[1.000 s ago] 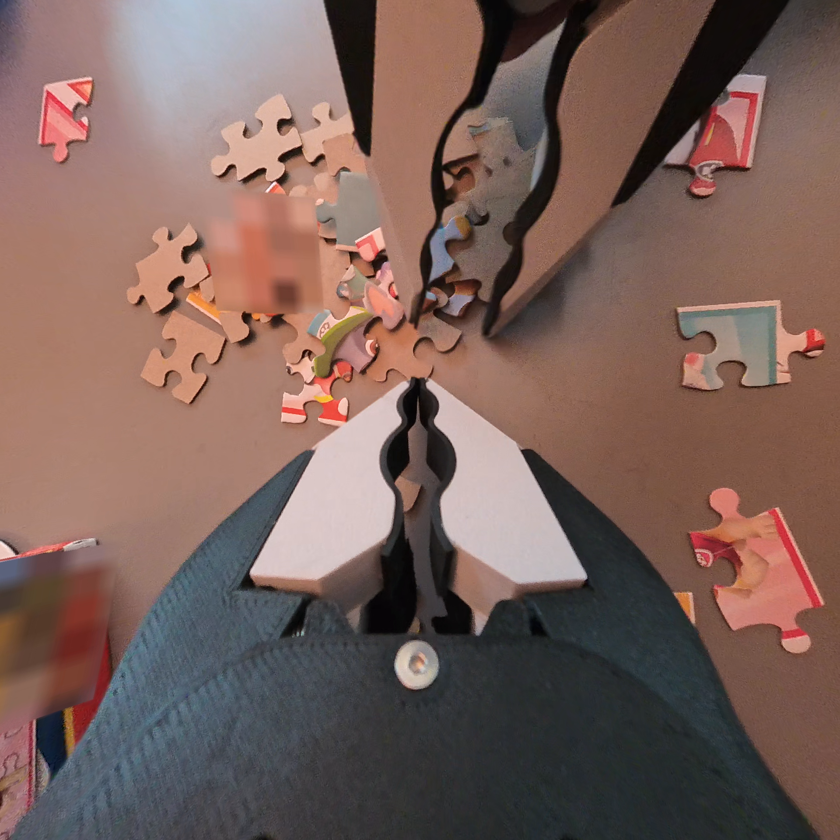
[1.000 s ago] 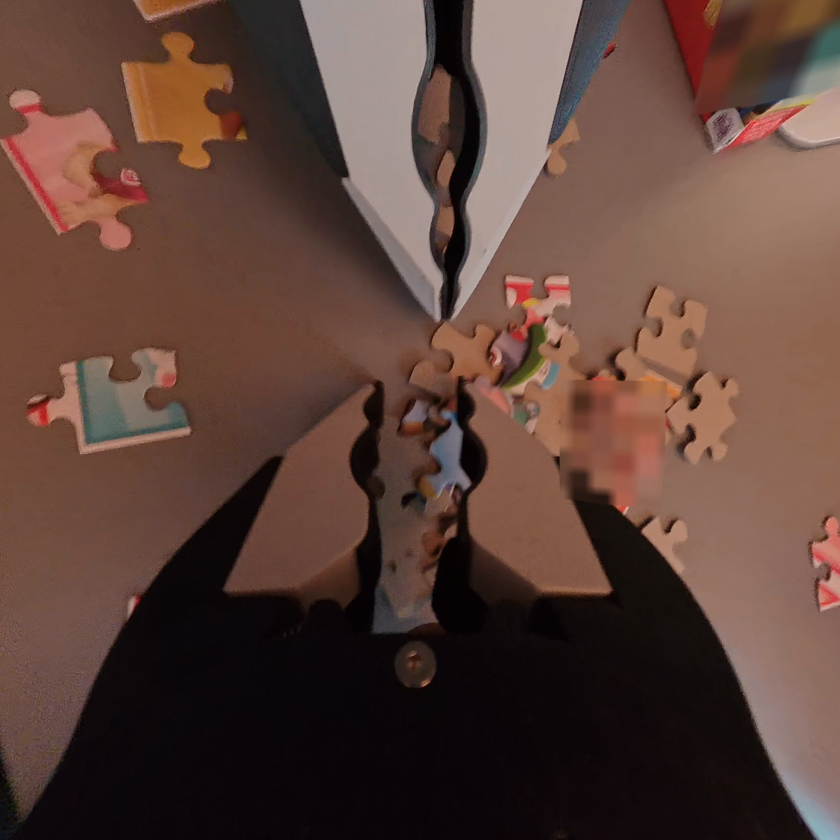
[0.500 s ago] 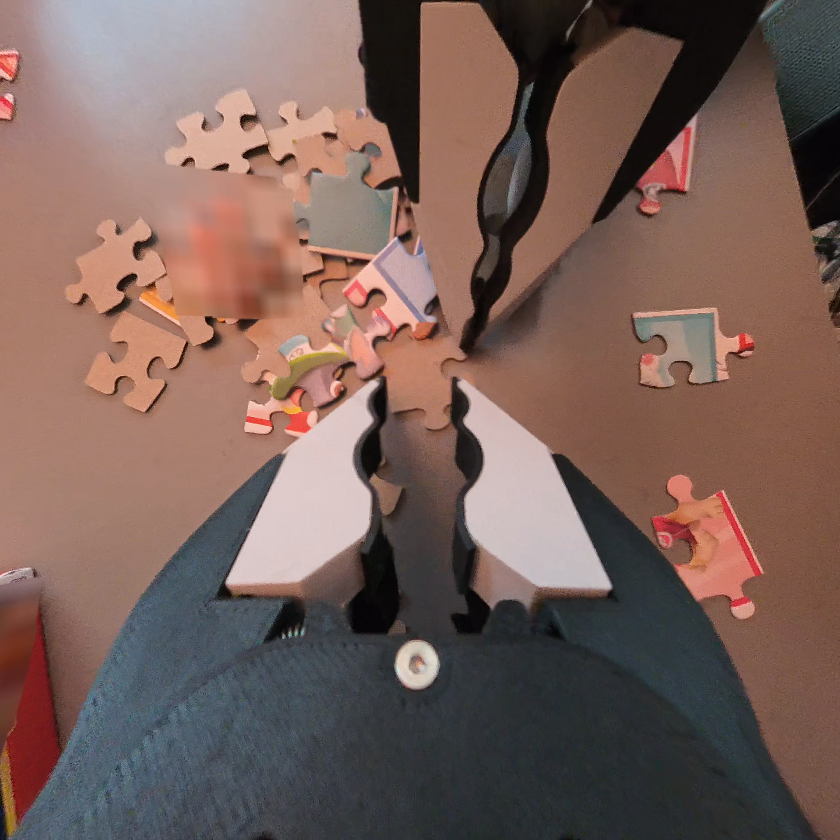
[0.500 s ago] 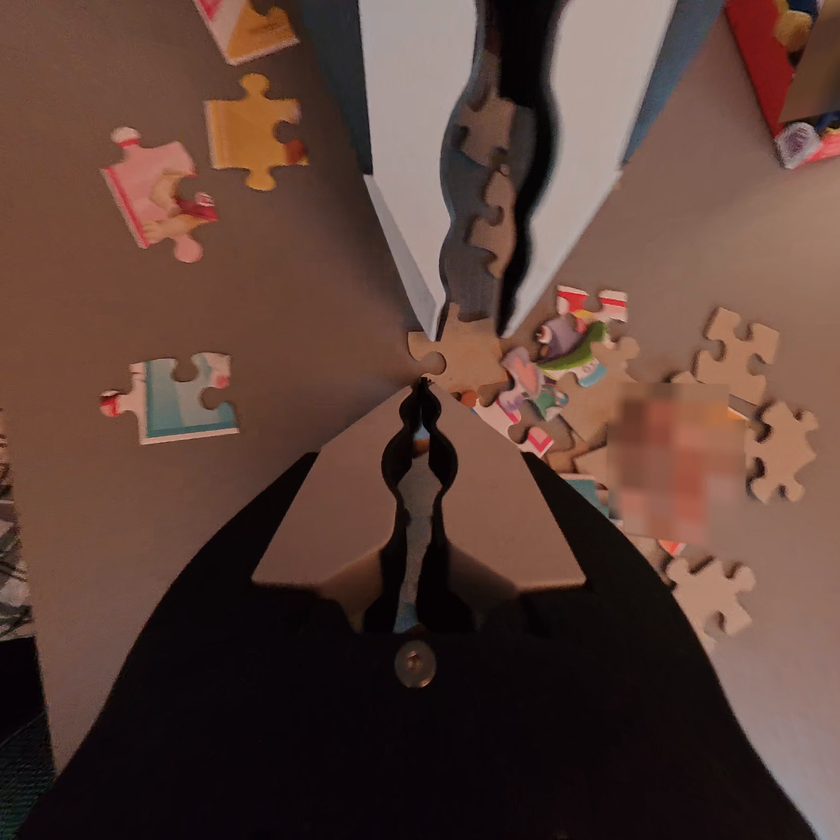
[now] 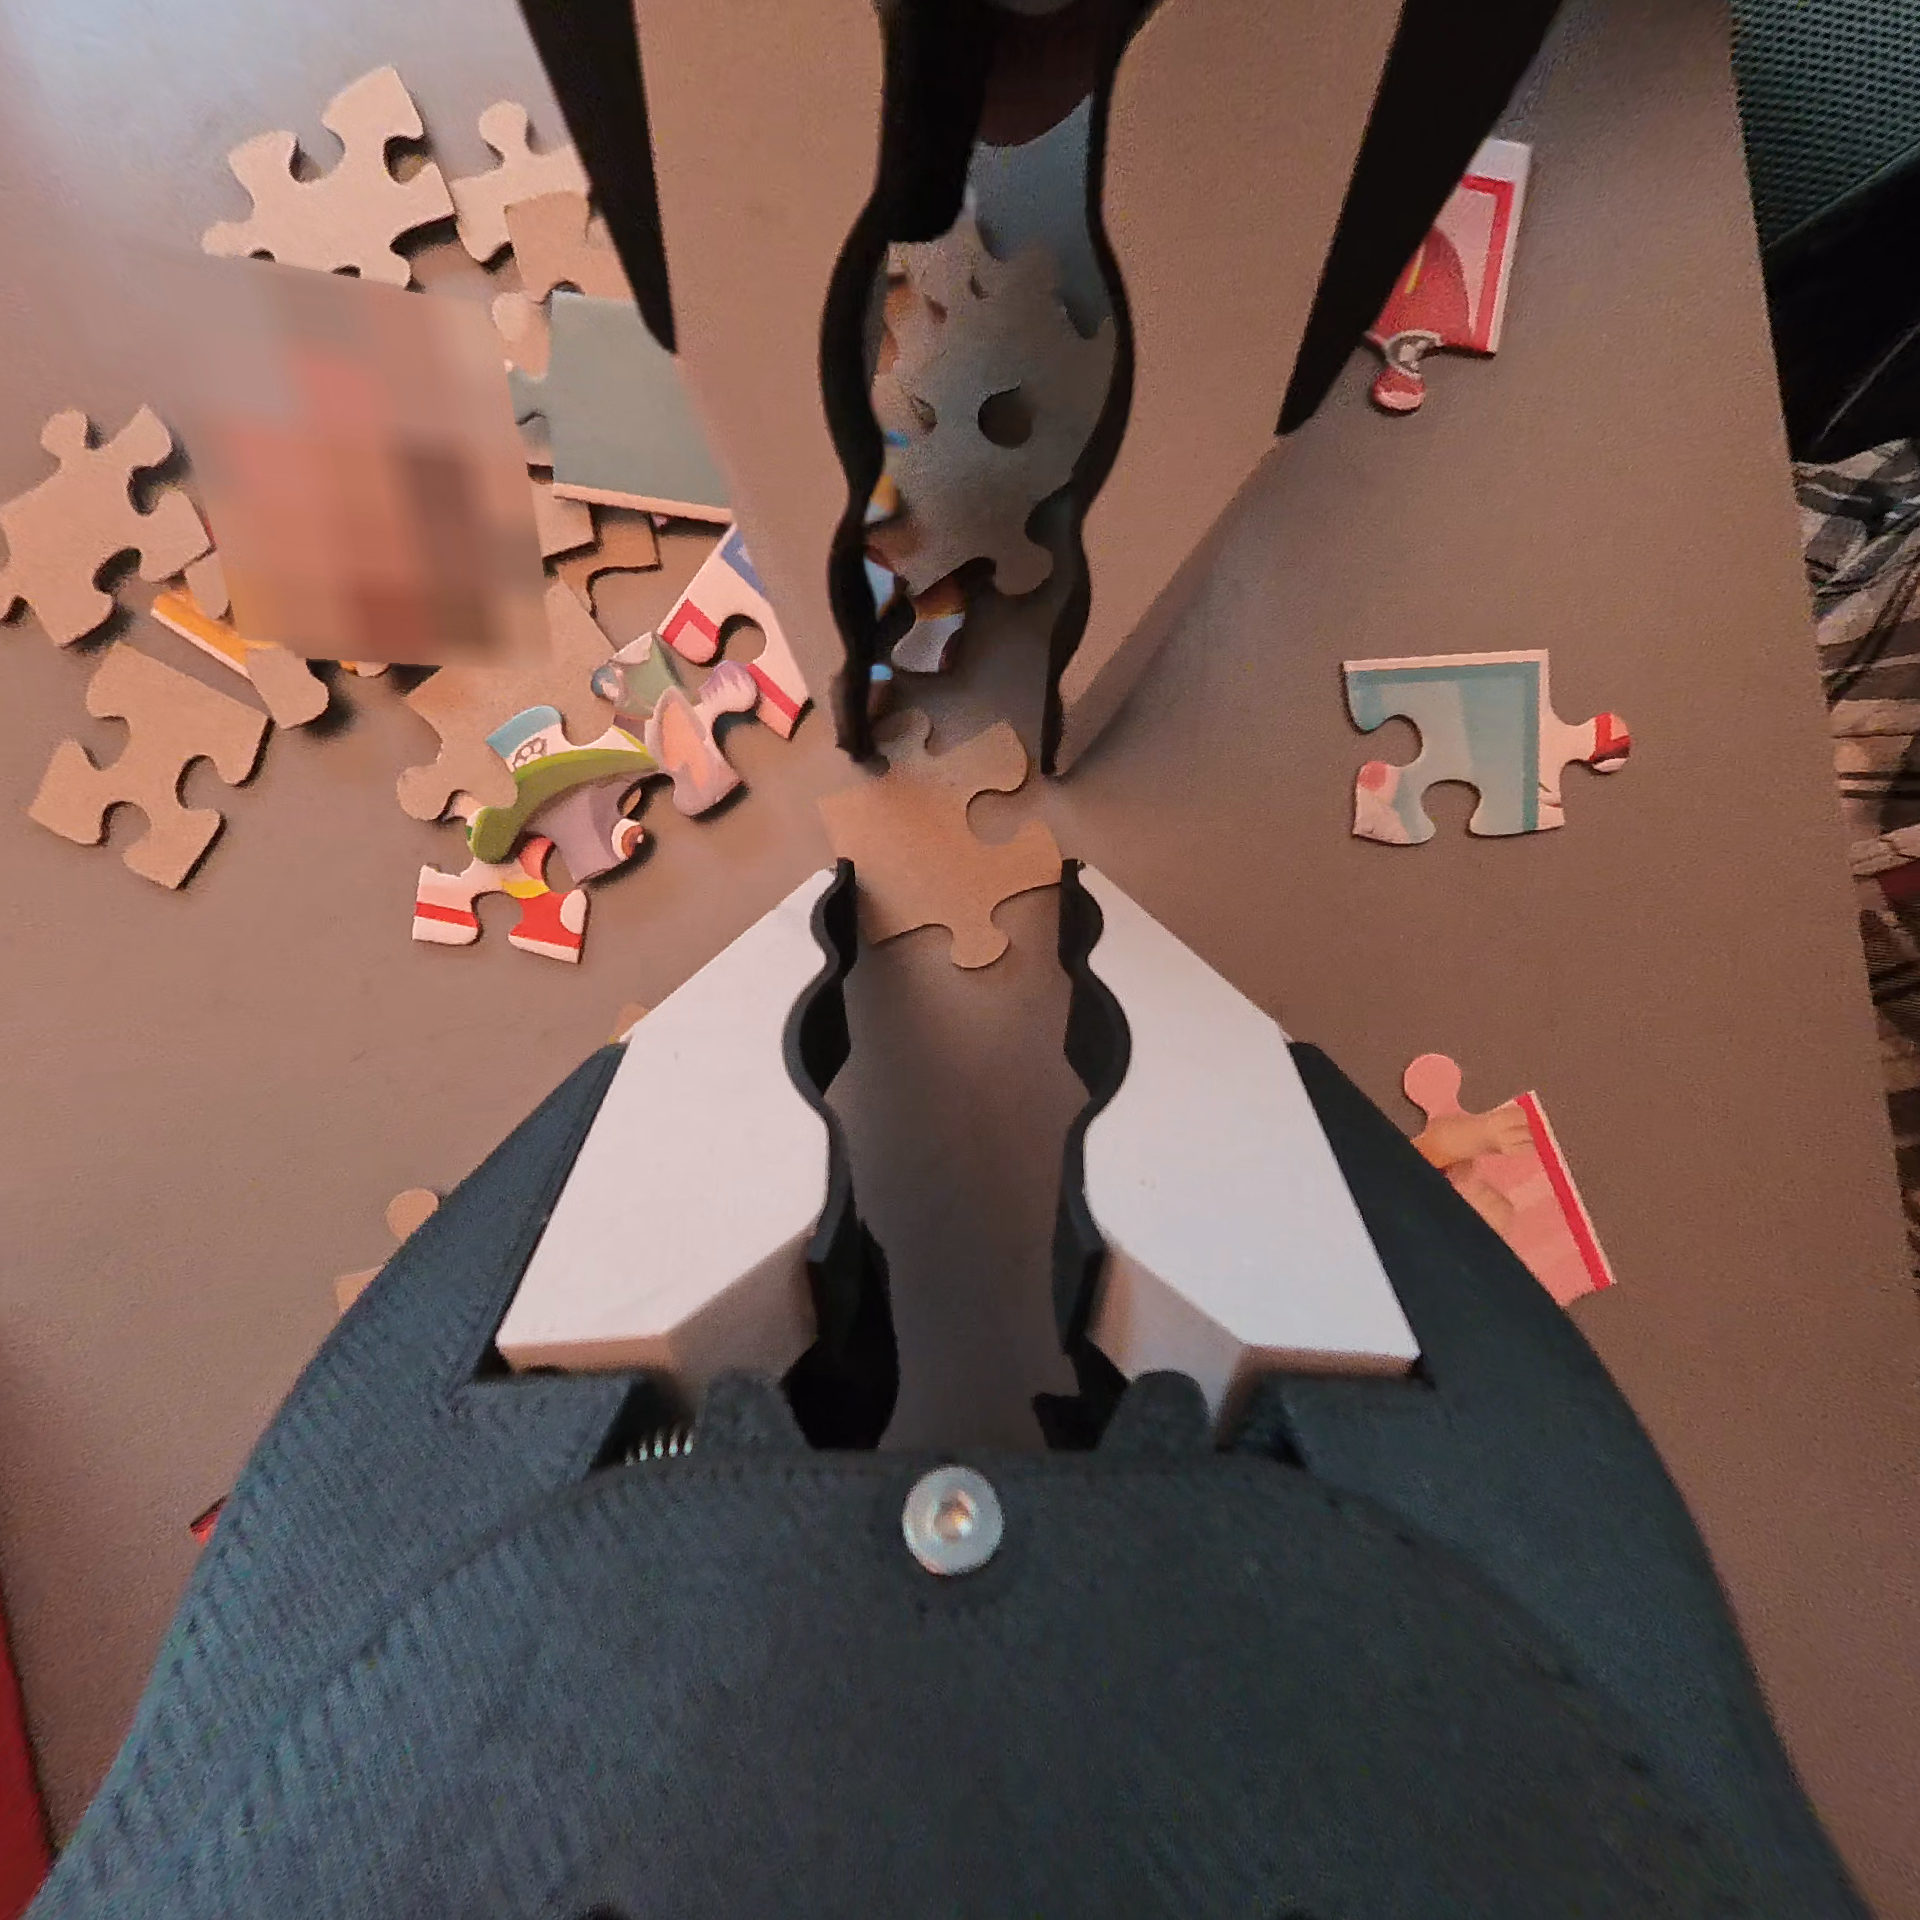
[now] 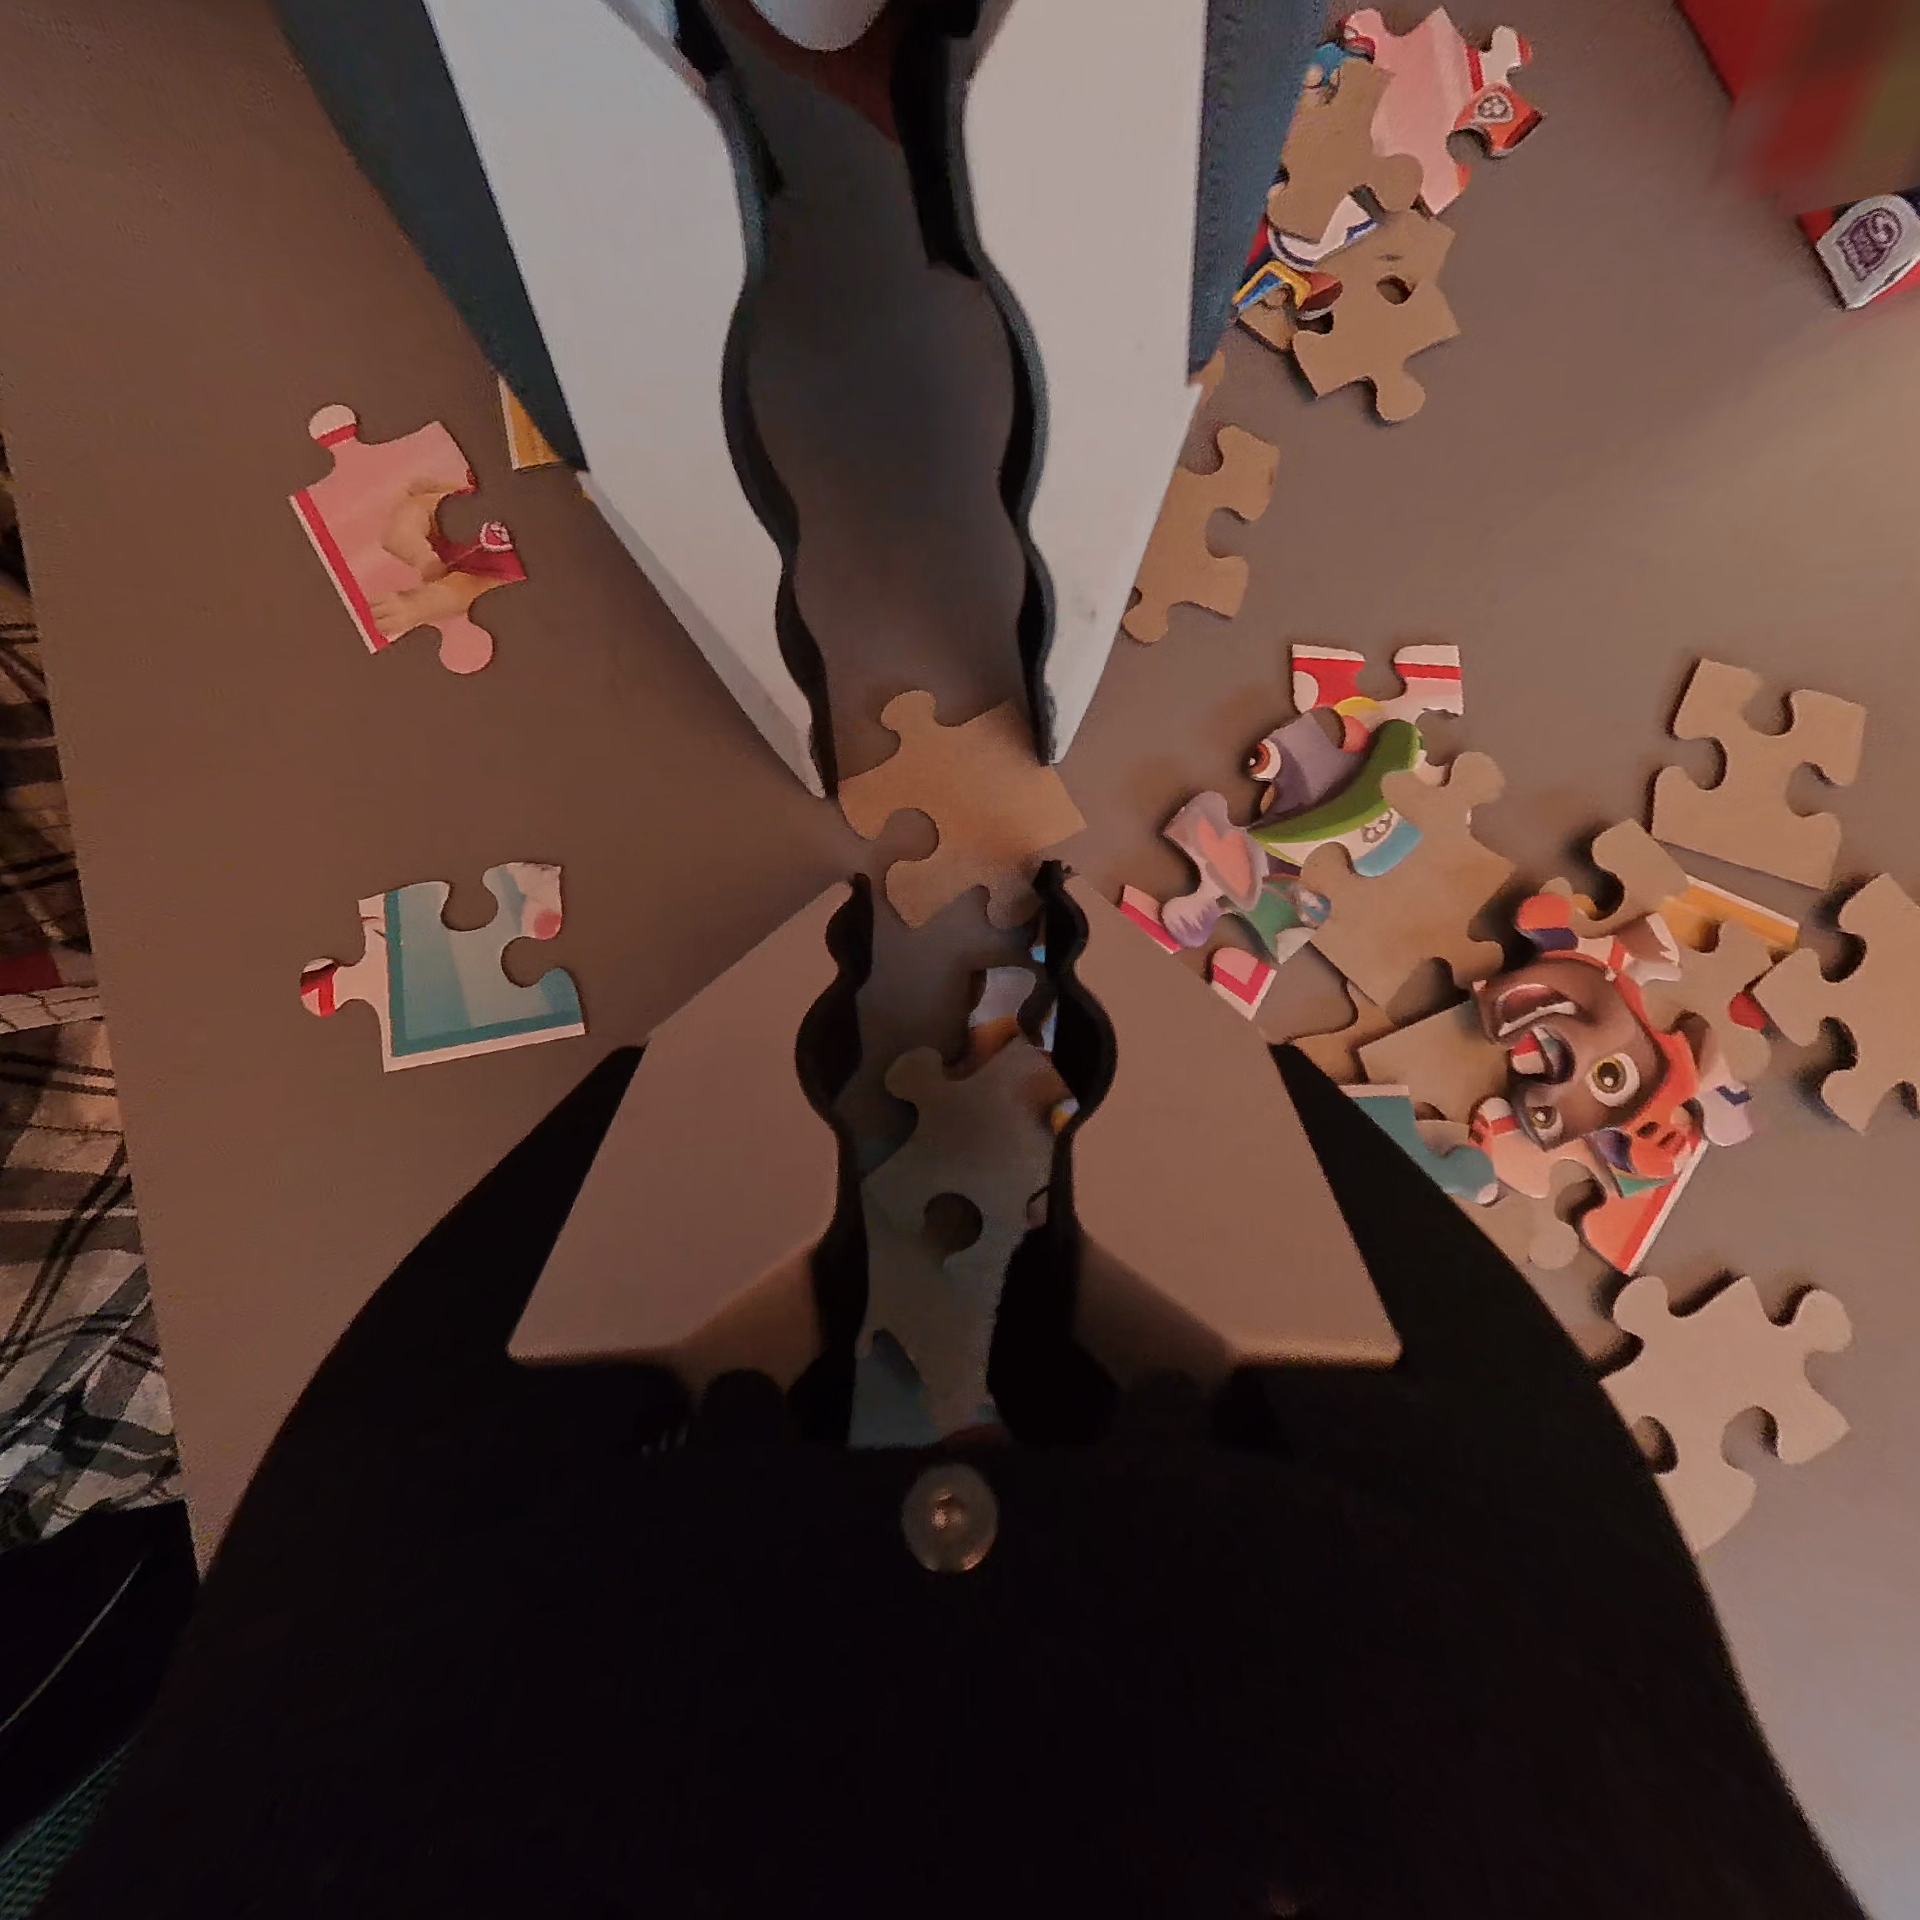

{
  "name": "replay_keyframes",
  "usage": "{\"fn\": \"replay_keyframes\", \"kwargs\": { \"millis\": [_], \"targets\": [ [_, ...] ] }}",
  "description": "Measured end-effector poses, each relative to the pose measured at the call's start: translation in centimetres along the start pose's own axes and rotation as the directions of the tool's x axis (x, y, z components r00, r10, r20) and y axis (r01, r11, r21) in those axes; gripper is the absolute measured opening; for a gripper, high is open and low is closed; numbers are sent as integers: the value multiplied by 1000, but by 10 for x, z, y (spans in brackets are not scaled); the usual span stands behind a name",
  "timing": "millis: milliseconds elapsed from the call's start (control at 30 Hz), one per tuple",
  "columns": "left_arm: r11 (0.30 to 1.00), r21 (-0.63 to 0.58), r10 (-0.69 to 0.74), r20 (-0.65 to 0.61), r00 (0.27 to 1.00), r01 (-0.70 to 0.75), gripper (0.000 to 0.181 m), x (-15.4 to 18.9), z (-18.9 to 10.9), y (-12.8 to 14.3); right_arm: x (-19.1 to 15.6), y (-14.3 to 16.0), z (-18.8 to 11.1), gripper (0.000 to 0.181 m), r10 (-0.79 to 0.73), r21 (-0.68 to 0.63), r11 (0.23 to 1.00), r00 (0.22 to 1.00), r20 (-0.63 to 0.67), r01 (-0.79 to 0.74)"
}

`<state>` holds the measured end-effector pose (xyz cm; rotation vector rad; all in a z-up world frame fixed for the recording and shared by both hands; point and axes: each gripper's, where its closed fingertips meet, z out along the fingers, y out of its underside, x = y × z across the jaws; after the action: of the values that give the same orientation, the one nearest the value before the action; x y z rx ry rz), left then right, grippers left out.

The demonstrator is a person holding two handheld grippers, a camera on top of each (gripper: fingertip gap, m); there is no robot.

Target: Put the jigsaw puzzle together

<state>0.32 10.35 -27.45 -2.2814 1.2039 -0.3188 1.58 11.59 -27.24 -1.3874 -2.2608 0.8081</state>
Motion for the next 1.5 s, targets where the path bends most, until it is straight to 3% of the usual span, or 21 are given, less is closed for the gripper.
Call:
{"fn": "replay_keyframes", "kwargs": {
  "millis": [167, 300, 367, 533, 633, 767, 833, 933, 1033, 1167, 1300, 1500],
  "targets": [
    [990, -14, 139, 127, 982, -139, 38, 2, -4, -2, 4, -1, 1, 42, 85, 12, 996, 996, 25, -85],
    [953, -59, 303, 249, 920, -298, 38, 2, -6, -6, 1, -12, 0, 32, 179, 71, 979, 975, 130, -189],
    [933, -78, 359, 288, 888, -352, 38, 3, -7, -7, 5, -12, 1, 20, 162, 76, 982, 981, 106, -170],
    [908, -81, 410, 368, 834, -411, 36, -1, -13, -9, 4, -22, -10, 9, 143, 145, 977, 984, 103, -157],
    [927, 4, 350, 348, 870, -375, 40, 2, -26, -13, 5, -30, -20, 0, 24, 183, 983, 1000, -16, -20],
    [952, 35, 283, 292, 914, -305, 45, -1, -40, 1, -3, -29, -15, 0, -267, 64, 956, 939, -218, 287],
    [958, 39, 263, 267, 927, -283, 44, 0, -42, 10, -15, -22, -8, 3, -397, -14, 914, 889, -226, 405],
    [963, 48, 247, 225, 943, -264, 44, 5, -41, 15, -30, -8, 2, 14, -457, -87, 890, 875, -162, 449],
    [965, 45, 248, 185, 951, -260, 43, 13, -34, 14, -40, -10, -4, 28, -404, -35, 915, 908, -110, 402],
    [967, 31, 246, 160, 956, -254, 43, 14, -23, 8, -31, -6, -17, 27, -173, 2, 985, 983, -65, 174],
    [980, 20, 196, 101, 975, -199, 41, 10, -11, 6, -25, 7, -9, 26, -24, -29, 999, 999, -32, 23],
    [990, 65, 125, -2, 992, -124, 19, 23, -5, 4, -24, 7, -3, 5, 19, -29, 999, 1000, -25, -20]
  ]
}}
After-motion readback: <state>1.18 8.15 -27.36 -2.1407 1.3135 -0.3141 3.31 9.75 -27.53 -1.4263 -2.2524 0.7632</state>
